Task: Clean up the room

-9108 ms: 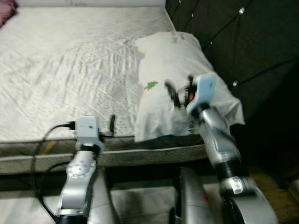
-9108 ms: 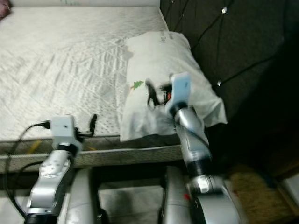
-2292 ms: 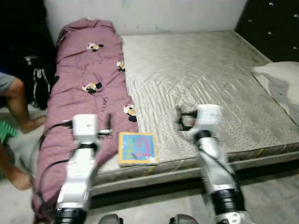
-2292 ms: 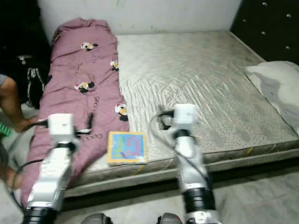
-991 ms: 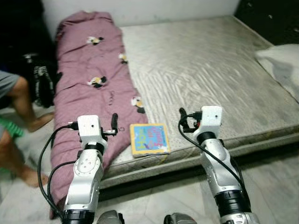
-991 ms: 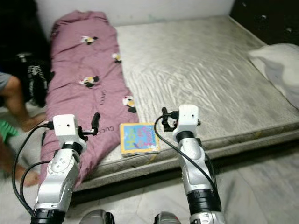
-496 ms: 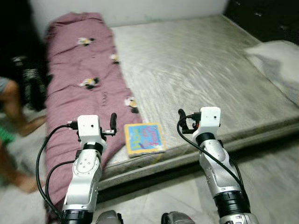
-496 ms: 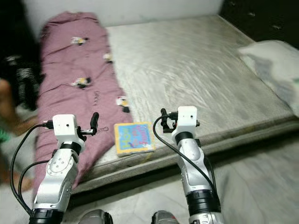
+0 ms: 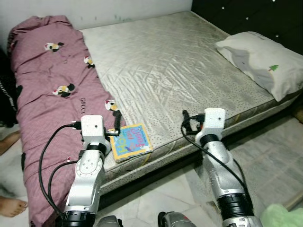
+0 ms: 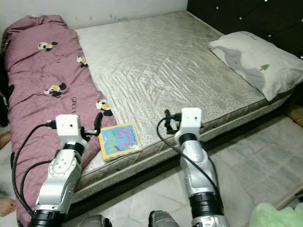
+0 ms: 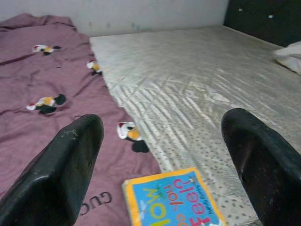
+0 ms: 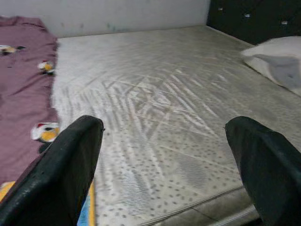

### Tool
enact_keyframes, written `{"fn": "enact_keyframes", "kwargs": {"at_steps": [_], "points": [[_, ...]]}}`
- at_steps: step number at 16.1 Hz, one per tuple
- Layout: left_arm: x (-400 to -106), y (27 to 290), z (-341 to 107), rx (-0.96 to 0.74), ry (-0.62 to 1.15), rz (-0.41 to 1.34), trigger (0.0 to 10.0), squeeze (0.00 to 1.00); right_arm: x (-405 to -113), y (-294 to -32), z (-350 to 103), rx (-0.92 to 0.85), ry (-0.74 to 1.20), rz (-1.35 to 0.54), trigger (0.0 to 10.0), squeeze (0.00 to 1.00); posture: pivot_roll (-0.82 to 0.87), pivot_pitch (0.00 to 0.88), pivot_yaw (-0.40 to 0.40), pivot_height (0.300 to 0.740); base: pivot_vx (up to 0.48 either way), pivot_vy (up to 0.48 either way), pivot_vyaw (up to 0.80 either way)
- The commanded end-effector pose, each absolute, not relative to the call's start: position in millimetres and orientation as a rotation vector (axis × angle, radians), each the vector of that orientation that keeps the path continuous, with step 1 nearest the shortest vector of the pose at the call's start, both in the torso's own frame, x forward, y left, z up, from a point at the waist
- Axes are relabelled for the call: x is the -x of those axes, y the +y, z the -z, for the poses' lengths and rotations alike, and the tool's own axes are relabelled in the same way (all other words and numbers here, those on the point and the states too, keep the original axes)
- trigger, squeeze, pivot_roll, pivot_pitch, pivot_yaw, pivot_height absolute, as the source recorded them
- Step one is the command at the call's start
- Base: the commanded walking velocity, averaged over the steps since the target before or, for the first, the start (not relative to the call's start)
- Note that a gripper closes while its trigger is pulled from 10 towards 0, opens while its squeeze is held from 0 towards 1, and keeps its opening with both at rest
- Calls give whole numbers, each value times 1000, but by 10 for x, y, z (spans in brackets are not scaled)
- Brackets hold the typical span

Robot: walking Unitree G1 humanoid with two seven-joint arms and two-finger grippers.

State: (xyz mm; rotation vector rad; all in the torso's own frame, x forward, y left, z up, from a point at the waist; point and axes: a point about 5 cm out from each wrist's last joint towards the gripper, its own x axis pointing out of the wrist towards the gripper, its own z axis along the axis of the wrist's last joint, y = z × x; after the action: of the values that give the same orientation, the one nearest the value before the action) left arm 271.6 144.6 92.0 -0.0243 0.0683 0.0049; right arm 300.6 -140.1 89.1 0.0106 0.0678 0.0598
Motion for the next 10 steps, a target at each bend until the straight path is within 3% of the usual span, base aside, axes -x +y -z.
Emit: {"fn": "enact_keyframes", "kwargs": {"at_steps": [1,10], "points": [[-2711,1455,-924,28,69,-5,10000,0,-3022,-1414,-924,-6,60,-56,10000,0,-35,34,4,740,0,0,0],[-2708,1441,-927,29,66,0,10000,0,-3022,-1417,-916,0,64,-62,10000,0,-34,33,2,740,0,446,0]]}}
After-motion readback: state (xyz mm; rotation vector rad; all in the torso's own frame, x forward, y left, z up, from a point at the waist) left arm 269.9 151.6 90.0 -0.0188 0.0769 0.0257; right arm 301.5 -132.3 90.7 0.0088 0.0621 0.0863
